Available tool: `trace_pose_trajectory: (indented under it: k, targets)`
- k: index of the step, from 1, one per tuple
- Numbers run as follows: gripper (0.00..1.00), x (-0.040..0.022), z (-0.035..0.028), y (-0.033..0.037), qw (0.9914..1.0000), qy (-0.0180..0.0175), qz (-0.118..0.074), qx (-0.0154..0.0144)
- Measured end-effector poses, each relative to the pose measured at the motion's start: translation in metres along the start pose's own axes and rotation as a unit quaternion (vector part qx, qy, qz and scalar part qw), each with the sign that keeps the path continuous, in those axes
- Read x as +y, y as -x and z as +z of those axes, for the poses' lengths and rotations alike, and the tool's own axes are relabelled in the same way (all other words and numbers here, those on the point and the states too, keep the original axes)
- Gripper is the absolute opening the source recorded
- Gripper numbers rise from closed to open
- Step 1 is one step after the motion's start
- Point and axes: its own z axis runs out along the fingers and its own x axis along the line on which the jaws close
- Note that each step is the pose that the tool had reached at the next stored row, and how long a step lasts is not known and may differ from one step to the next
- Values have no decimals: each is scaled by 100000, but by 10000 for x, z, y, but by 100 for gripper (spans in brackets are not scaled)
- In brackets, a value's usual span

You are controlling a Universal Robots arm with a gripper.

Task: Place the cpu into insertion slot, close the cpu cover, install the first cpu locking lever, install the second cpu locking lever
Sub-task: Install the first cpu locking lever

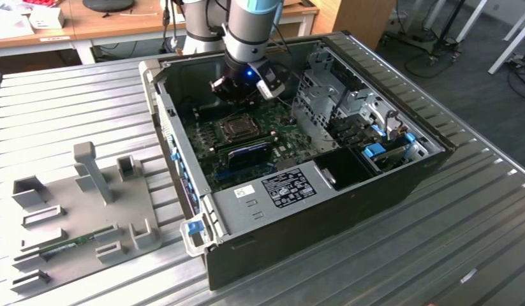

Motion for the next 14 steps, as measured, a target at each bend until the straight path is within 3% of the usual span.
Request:
trace_pose_trajectory:
  k: [14]
  targets:
    - [10,-50,79,4,100000,6,-4,-12]
